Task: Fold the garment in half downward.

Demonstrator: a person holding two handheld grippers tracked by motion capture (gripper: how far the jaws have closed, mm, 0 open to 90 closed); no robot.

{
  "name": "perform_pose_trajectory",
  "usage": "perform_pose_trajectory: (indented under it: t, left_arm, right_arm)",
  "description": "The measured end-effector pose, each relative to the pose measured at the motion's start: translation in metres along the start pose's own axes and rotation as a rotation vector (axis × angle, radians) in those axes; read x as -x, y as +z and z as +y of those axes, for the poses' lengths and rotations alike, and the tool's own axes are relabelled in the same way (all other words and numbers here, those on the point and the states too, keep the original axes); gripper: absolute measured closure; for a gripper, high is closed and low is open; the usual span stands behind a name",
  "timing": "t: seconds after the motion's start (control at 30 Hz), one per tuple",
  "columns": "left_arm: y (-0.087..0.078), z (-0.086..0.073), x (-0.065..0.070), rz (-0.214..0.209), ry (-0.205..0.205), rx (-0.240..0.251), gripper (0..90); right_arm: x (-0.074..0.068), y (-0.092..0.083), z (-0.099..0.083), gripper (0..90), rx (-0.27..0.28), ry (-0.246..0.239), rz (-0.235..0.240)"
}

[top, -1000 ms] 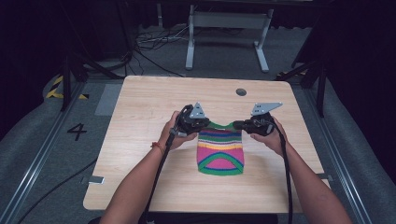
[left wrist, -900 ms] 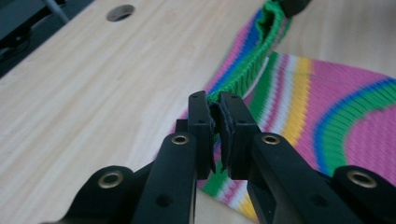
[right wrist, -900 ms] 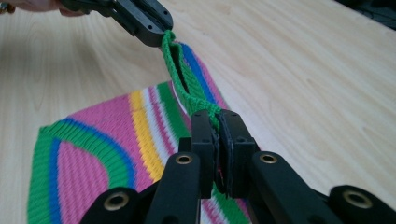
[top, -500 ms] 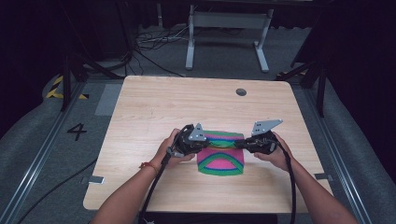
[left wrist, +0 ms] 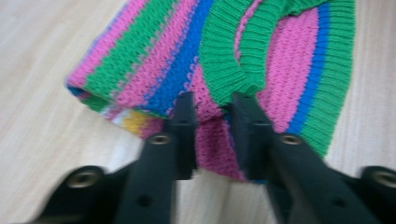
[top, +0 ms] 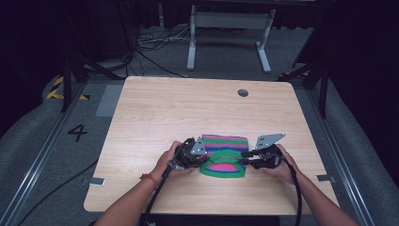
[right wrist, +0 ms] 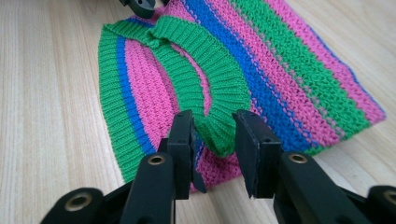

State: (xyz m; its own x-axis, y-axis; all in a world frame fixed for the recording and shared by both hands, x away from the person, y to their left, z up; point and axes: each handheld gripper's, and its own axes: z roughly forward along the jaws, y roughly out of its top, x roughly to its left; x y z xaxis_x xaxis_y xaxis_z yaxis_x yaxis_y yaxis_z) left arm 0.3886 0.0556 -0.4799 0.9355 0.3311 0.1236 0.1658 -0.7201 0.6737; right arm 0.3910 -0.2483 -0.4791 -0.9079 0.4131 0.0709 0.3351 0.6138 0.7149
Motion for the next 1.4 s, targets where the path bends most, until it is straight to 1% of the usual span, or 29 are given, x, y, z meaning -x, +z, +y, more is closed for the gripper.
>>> perform_pose_trajectory:
  t: [0.03,0.1,0.13,0.17,0.2,0.27,0.3,0.4,0.47,0.53,0.6,0.63,0.67,0.7,0.73,0.77,0.8,0.83,0.9,0.97,1.0,1.03,1.1,1.13,1.2,1.27,1.3,1.33,1.4]
  left_arm:
    - [-0.001,0.002,0.001,-0.008,-0.006,0.016,61.2]
    - [-0.002,0.005,0.003,-0.013,0.008,0.032,58.6]
    - [-0.001,0.007,0.004,-0.018,0.011,0.037,56.2]
    - [0.001,0.009,0.004,-0.015,0.007,0.039,54.9]
    - [0.005,0.011,0.004,-0.001,-0.003,0.029,52.9]
    - [0.011,0.011,0.003,-0.005,-0.024,0.016,52.9]
    - [0.011,0.011,0.003,-0.005,-0.024,0.016,54.3]
    - [0.020,0.009,0.000,-0.026,-0.038,-0.003,58.6]
    - [0.021,0.008,-0.002,-0.028,-0.056,0.009,63.7]
    - [0.022,0.007,-0.003,-0.029,-0.049,0.006,68.3]
    - [0.023,0.008,-0.003,-0.017,-0.040,0.002,72.6]
    - [0.022,0.010,-0.002,-0.013,-0.031,-0.003,74.2]
    - [0.022,0.010,-0.002,-0.013,-0.031,-0.003,75.3]
    - [0.022,0.010,-0.003,-0.009,-0.020,0.000,75.3]
    - [0.021,0.011,-0.002,-0.001,-0.019,0.005,75.8]
    - [0.019,0.012,-0.002,0.003,-0.016,0.013,76.1]
    - [0.015,0.014,-0.002,-0.002,-0.015,0.033,76.9]
    - [0.010,0.016,-0.002,0.007,-0.007,0.056,83.0]
    - [0.003,0.019,-0.002,0.002,-0.006,0.076,83.1]
    - [-0.003,0.021,0.000,0.007,0.013,0.087,83.7]
    - [-0.006,0.022,0.000,0.004,0.014,0.096,84.3]
    - [-0.009,0.022,0.001,-0.010,0.021,0.104,84.8]
    - [-0.014,0.023,0.005,-0.003,0.048,0.097,85.2]
    - [-0.017,0.023,0.007,-0.017,0.049,0.109,85.3]
    - [-0.023,0.021,0.010,-0.024,0.063,0.104,85.3]
    - [-0.025,0.015,0.015,-0.059,0.057,0.089,85.4]
    - [-0.024,0.012,0.018,-0.072,0.059,0.070,85.4]
    - [-0.021,0.009,0.021,-0.078,0.071,0.049,85.4]
    - [-0.016,0.003,0.026,-0.091,0.068,0.003,85.4]
  right_arm:
    - [-0.002,-0.002,0.001,65.3,0.008,-0.008,-0.011]
    - [-0.004,-0.003,0.002,64.4,0.026,-0.002,-0.012]
    - [-0.006,-0.002,0.003,61.2,0.027,0.000,-0.017]
    - [-0.007,0.000,0.004,58.5,0.023,0.001,-0.023]
    - [-0.009,0.003,0.005,59.0,0.019,0.005,-0.024]
    - [-0.010,0.008,0.006,59.1,0.010,0.006,-0.041]
    - [-0.010,0.011,0.007,60.0,0.003,0.007,-0.057]
    - [-0.006,0.016,0.007,62.8,0.001,0.027,-0.076]
    - [-0.003,0.018,0.006,67.4,0.001,0.043,-0.083]
    - [-0.002,0.019,0.005,70.8,0.001,0.046,-0.086]
    - [-0.001,0.019,0.004,74.1,0.000,0.053,-0.086]
    - [-0.001,0.019,0.005,76.0,0.000,0.050,-0.089]
    - [-0.001,0.019,0.005,77.7,0.000,0.043,-0.093]
    - [-0.001,0.019,0.005,77.7,0.000,0.043,-0.093]
    - [-0.002,0.019,0.006,79.0,-0.003,0.035,-0.098]
    - [-0.003,0.019,0.007,83.6,-0.001,0.029,-0.098]
    - [-0.004,0.018,0.008,87.5,0.010,0.024,-0.091]
    - [-0.005,0.016,0.010,87.7,0.020,0.022,-0.097]
    - [-0.007,0.011,0.013,87.9,0.037,0.011,-0.084]
    - [-0.010,0.007,0.015,88.0,0.047,0.005,-0.079]
    - [-0.012,0.004,0.017,88.1,0.055,-0.003,-0.070]
    - [-0.014,0.001,0.018,88.1,0.062,-0.011,-0.064]
    - [-0.018,-0.005,0.020,88.1,0.074,-0.017,-0.045]
    - [-0.020,-0.008,0.021,88.0,0.075,-0.025,-0.040]
    - [-0.026,-0.012,0.022,88.0,0.071,-0.039,-0.017]
    - [-0.031,-0.013,0.021,87.9,0.060,-0.051,0.001]
    - [-0.034,-0.011,0.019,87.9,0.049,-0.055,0.012]
    - [-0.036,-0.009,0.017,87.8,0.031,-0.061,0.018]
    - [-0.039,-0.003,0.013,87.7,-0.003,-0.071,0.021]
